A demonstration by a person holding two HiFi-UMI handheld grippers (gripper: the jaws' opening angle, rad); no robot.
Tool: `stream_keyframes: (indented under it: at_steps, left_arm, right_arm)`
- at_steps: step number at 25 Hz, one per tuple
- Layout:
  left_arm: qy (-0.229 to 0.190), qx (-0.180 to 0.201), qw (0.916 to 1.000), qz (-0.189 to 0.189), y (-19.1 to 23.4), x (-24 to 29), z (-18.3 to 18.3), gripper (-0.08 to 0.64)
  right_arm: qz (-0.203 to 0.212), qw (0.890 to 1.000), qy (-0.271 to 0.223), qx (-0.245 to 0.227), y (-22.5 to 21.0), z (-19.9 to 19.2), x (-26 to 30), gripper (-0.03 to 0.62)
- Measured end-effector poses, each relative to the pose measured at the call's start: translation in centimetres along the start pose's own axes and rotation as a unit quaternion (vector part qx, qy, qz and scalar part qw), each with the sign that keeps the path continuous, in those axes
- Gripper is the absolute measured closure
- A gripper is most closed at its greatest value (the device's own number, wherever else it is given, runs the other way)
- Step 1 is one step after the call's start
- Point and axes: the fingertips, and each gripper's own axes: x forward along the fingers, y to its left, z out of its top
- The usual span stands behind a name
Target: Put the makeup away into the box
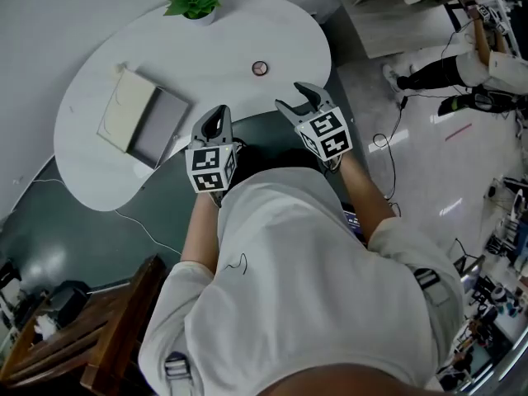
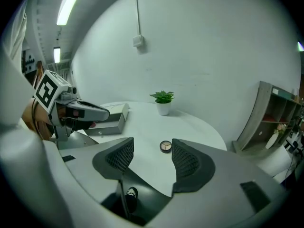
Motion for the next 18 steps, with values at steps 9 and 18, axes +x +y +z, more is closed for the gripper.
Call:
stream_keyframes:
  at_steps: [9, 18]
  left_arm:
    - [0.051, -0.018, 0.9985, 0.002, 2.9, 2.9, -1.5, 0.54]
    - [0.082, -0.046, 0.9932, 0.068, 3.6, 5.3, -1.6, 0.54]
  right_arm:
    - [0.026, 0.998, 0.05, -0.037, -0.8, 0.6, 5.1, 0.344]
    - [0.095, 0.988, 0.097, -0.071, -3.5, -1.5, 10.8, 0.344]
